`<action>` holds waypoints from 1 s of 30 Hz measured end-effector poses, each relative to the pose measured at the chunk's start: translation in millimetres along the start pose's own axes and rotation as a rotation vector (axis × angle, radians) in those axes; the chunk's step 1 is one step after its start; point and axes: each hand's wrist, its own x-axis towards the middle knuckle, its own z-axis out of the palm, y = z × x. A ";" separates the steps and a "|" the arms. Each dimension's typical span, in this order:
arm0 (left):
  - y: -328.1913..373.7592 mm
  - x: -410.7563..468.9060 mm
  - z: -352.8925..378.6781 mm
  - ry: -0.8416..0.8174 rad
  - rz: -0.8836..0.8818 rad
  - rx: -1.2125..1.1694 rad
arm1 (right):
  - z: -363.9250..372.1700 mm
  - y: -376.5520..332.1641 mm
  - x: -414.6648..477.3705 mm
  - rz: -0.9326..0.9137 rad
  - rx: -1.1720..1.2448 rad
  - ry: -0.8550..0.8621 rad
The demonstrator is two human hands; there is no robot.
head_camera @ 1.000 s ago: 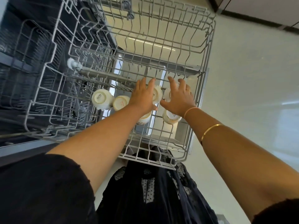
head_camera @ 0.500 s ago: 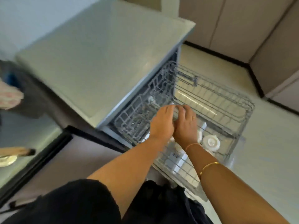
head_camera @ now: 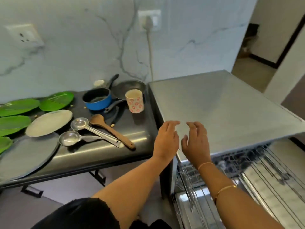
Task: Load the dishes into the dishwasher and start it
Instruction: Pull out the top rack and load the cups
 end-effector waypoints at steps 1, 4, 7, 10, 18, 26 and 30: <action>-11.8 3.2 -10.8 0.023 -0.018 0.010 | 8.5 -10.3 6.3 -0.029 0.026 -0.016; -48.3 12.3 -38.7 0.100 -0.059 0.059 | 34.0 -36.9 21.9 -0.102 0.090 -0.053; -86.3 20.2 -65.8 0.154 -0.131 0.103 | 60.4 -63.0 39.3 -0.137 0.124 -0.095; -126.0 28.8 -90.2 0.180 -0.197 0.143 | 91.7 -88.2 60.3 -0.143 0.128 -0.139; -219.2 96.0 -151.6 0.318 -0.243 0.174 | 172.9 -143.1 134.7 0.092 0.183 -0.226; -295.8 175.3 -196.7 0.369 -0.390 0.164 | 220.9 -148.8 178.0 0.411 0.255 -0.212; -327.2 215.5 -204.0 0.343 -0.535 0.154 | 227.6 -144.0 174.3 0.360 0.246 -0.135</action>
